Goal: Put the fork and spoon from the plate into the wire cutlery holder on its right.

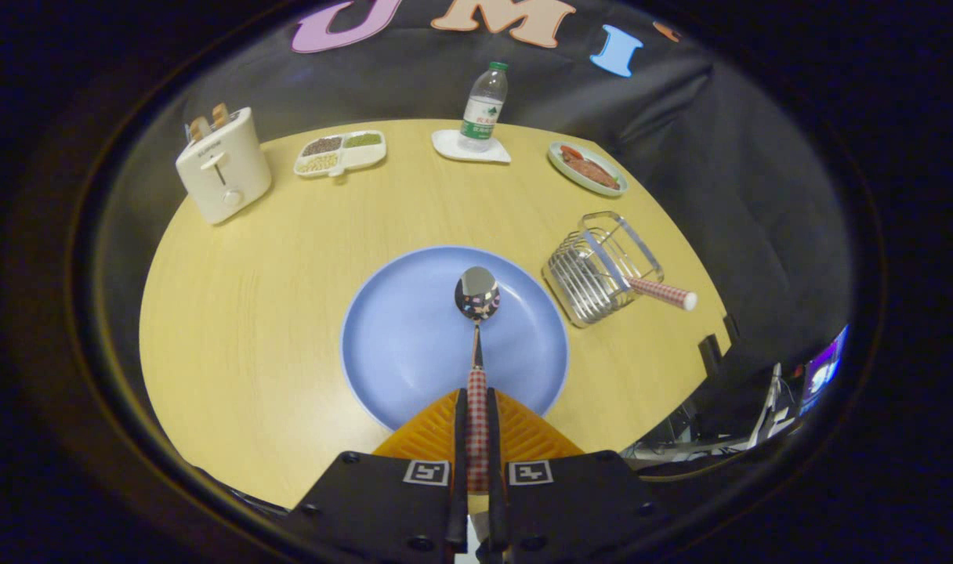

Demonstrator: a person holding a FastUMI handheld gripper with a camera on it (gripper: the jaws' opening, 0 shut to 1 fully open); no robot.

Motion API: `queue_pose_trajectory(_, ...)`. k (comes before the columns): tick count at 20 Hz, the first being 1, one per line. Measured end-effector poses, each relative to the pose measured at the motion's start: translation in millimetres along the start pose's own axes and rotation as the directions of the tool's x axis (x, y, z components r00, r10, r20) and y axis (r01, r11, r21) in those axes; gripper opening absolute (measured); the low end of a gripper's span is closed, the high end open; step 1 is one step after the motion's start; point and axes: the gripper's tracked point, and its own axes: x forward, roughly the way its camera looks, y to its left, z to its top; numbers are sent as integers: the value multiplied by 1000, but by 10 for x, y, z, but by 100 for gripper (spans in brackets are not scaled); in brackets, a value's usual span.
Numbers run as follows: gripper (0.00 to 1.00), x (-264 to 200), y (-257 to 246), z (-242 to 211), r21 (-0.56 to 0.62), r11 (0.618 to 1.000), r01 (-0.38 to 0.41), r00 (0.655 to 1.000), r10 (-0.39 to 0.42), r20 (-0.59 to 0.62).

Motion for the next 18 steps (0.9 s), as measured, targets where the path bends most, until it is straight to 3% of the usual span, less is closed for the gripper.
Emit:
queue_pose_trajectory(5, 13, -404, -131, 284, 170, 985, -3, 996, 18, -84)
queue_pose_trajectory(8, 13, -521, -217, 397, 187, 982, 18, 985, 15, -174)
queue_pose_trajectory(12, 14, -530, -337, 550, 159, 986, 47, 954, 3, -299)
queue_pose_trajectory(18, 14, -439, -576, 876, 318, 944, 88, 899, 62, -434)
